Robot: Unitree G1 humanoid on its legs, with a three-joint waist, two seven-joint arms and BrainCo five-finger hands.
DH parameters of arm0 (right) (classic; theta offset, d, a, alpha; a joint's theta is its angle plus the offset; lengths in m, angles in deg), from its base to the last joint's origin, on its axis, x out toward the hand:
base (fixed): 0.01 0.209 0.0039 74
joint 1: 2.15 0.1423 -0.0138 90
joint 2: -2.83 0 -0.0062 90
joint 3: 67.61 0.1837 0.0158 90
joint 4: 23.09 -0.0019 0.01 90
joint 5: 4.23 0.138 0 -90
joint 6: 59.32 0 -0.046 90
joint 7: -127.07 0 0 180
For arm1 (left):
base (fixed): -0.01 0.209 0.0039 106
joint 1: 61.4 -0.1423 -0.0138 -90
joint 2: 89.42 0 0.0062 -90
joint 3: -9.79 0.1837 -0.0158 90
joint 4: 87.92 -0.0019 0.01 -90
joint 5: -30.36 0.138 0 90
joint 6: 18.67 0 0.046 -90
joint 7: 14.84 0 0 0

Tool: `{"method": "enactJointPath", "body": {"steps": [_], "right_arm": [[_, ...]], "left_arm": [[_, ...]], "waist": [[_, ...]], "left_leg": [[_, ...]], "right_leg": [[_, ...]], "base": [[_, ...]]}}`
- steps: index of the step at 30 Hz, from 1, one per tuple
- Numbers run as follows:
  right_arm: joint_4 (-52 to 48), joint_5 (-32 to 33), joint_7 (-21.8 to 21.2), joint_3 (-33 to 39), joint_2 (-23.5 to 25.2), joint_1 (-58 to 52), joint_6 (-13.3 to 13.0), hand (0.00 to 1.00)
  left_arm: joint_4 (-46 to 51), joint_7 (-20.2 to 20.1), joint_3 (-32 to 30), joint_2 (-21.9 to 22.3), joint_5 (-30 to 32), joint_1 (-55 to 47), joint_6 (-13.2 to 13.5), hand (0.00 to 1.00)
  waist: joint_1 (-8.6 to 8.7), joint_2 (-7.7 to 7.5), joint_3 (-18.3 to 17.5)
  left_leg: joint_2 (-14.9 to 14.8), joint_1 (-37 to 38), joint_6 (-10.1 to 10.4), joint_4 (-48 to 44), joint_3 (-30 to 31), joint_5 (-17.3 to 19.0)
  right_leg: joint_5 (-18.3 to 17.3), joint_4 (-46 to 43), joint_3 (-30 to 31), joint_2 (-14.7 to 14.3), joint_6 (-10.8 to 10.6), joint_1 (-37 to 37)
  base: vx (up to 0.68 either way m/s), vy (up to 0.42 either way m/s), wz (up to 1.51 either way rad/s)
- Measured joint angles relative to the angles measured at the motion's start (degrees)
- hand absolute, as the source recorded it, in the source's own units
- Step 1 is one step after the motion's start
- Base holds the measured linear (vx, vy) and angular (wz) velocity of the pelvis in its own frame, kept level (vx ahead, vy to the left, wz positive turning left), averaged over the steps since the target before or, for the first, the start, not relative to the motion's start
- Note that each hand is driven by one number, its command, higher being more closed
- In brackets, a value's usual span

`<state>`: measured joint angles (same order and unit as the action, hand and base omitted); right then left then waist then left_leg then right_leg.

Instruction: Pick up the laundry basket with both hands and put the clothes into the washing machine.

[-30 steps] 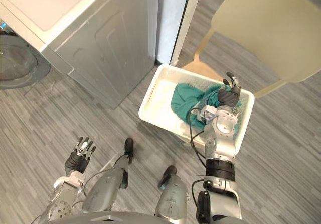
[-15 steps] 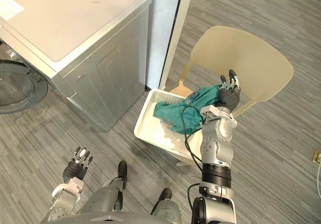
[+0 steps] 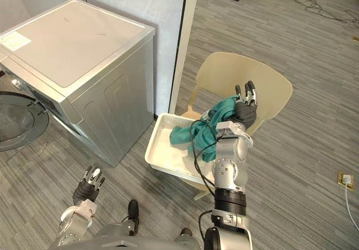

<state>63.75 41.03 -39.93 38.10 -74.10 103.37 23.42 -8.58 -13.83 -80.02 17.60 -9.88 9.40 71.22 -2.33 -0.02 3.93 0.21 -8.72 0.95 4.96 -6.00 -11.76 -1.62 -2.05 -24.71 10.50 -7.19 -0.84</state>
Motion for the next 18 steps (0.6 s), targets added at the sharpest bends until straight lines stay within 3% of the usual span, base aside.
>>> {"method": "enactJointPath", "body": {"steps": [9, 18], "right_arm": [[-4.60, 8.58, -0.10, -6.67, 5.91, 0.03, -5.40, 1.00], [-5.46, 9.03, -0.06, -12.17, 7.02, 1.20, -8.29, 1.00]], "left_arm": [[0.02, 0.05, 3.50, 0.02, -0.02, 0.21, -1.31, 0.00], [0.61, 0.10, 7.72, -1.05, 1.15, 0.77, -1.35, 0.00]], "waist": [[0.18, -0.05, -0.41], [0.15, -0.46, -3.01]], "left_leg": [[-0.06, 1.33, 0.45, 0.01, -0.45, 0.45], [-0.08, 2.01, 0.44, 0.01, -0.41, 0.44]], "right_leg": [[0.44, 0.79, 0.54, -0.15, 0.05, -1.40], [0.44, 1.04, 0.49, -0.24, 0.05, -2.20]], "base": [[0.00, 0.000, -0.02], [0.00, 0.000, 0.00]]}}
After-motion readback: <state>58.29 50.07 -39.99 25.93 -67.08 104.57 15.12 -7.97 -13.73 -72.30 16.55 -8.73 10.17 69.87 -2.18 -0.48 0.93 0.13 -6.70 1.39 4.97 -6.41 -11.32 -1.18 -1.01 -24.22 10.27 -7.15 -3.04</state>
